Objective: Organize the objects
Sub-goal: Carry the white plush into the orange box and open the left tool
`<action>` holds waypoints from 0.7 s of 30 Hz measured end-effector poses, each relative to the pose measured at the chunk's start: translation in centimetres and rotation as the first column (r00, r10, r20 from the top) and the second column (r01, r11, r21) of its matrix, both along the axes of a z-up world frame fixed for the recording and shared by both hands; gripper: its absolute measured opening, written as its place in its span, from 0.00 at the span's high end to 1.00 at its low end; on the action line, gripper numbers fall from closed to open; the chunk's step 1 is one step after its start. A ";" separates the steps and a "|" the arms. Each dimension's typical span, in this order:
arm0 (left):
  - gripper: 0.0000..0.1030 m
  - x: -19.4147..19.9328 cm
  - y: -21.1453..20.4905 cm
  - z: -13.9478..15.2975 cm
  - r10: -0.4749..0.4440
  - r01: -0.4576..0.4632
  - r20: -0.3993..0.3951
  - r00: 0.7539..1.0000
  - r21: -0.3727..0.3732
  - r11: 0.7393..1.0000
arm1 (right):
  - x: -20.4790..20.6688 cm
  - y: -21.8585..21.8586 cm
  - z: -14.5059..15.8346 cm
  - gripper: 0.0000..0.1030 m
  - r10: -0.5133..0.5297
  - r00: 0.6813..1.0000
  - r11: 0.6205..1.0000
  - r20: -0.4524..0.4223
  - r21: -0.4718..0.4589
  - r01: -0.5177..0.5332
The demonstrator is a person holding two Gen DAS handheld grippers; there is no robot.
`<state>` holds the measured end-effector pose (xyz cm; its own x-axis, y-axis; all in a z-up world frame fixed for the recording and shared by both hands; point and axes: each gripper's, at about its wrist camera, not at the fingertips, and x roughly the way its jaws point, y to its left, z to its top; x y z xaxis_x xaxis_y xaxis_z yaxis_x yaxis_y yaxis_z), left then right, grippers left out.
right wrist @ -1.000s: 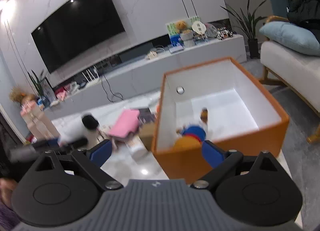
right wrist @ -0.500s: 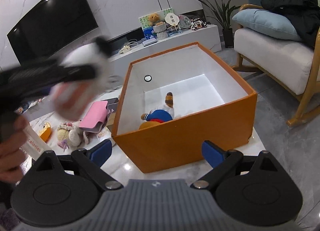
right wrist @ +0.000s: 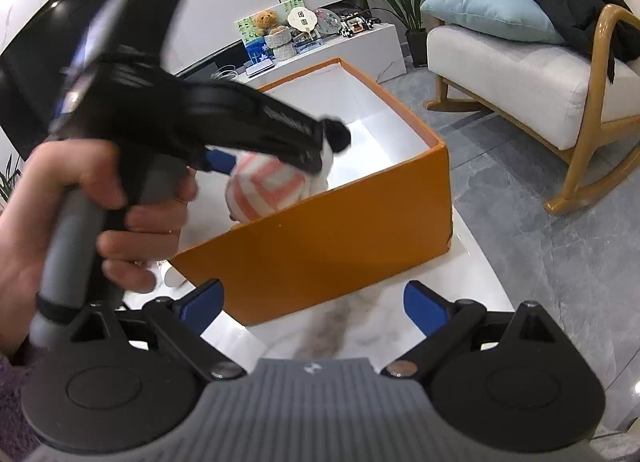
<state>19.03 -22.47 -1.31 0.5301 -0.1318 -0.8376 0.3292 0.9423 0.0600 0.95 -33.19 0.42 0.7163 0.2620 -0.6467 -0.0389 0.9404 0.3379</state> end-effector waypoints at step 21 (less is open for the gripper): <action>0.08 0.4 -1.0 0.3 -0.033 0.043 -0.105 0.994 0.103 0.994 | 0.8 -0.9 -0.7 0.06 -0.040 0.998 0.996 -0.055 0.073 0.044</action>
